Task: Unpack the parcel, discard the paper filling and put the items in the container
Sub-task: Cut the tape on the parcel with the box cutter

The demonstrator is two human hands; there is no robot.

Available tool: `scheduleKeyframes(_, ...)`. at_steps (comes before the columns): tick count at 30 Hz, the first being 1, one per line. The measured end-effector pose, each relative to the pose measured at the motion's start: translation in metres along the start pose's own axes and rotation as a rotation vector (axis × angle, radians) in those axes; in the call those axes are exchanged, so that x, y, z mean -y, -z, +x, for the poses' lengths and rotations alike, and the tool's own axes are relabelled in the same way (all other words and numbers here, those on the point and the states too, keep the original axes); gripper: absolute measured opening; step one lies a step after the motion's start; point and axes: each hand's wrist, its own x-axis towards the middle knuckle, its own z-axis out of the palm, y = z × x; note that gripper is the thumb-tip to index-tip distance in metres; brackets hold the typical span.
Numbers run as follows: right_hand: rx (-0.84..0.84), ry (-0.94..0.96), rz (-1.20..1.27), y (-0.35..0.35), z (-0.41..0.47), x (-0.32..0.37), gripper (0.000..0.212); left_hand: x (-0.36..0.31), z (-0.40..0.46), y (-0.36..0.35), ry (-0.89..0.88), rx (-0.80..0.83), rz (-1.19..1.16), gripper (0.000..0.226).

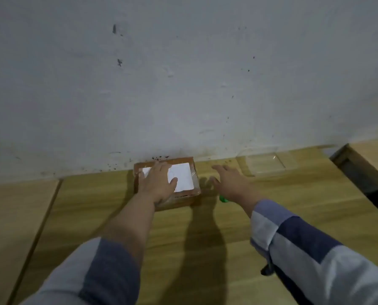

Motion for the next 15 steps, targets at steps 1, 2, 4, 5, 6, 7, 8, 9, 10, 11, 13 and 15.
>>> scheduleKeyframes(1,0.001,-0.038,-0.02,-0.004,0.003,-0.006,0.051,0.001,0.004,-0.004,0.023,0.01,0.007,0.053)
scheduleKeyframes(2,-0.013,-0.074,-0.031,-0.009,0.008,-0.013,0.051,0.002,0.008,-0.008,0.033,0.013,0.018,0.053)
scheduleKeyframes(4,0.0,-0.152,-0.035,-0.023,0.011,-0.029,0.051,0.006,0.013,-0.019,0.041,0.025,0.068,0.054)
scheduleKeyframes(5,0.006,-0.183,-0.023,-0.029,0.015,-0.036,0.052,0.008,0.017,-0.024,0.031,0.016,0.086,0.056)
scheduleKeyframes(6,0.006,-0.205,-0.008,-0.034,0.018,-0.04,0.052,0.01,0.018,-0.029,0.017,0.001,0.111,0.057)
scheduleKeyframes(7,-0.009,-0.216,0.007,-0.037,0.021,-0.044,0.052,0.013,0.021,-0.035,0.01,-0.015,0.144,0.059)
scheduleKeyframes(8,-0.03,-0.226,0.018,-0.038,0.025,-0.046,0.054,0.016,0.022,-0.04,0.004,-0.035,0.172,0.06)
scheduleKeyframes(9,-0.047,-0.234,0.021,-0.041,0.027,-0.048,0.055,0.018,0.022,-0.044,0.0,-0.044,0.206,0.061)
scheduleKeyframes(10,-0.062,-0.237,0.016,-0.043,0.03,-0.049,0.057,0.02,0.022,-0.048,-0.006,-0.05,0.229,0.061)
scheduleKeyframes(11,-0.077,-0.237,0.011,-0.045,0.032,-0.05,0.059,0.021,0.021,-0.051,-0.009,-0.061,0.235,0.062)
scheduleKeyframes(13,-0.092,-0.245,0.019,-0.049,0.034,-0.05,0.061,0.022,0.022,-0.053,-0.017,-0.074,0.236,0.066)
scheduleKeyframes(15,-0.086,-0.271,0.073,-0.052,0.037,-0.049,0.056,0.023,0.023,-0.054,-0.023,-0.083,0.249,0.068)
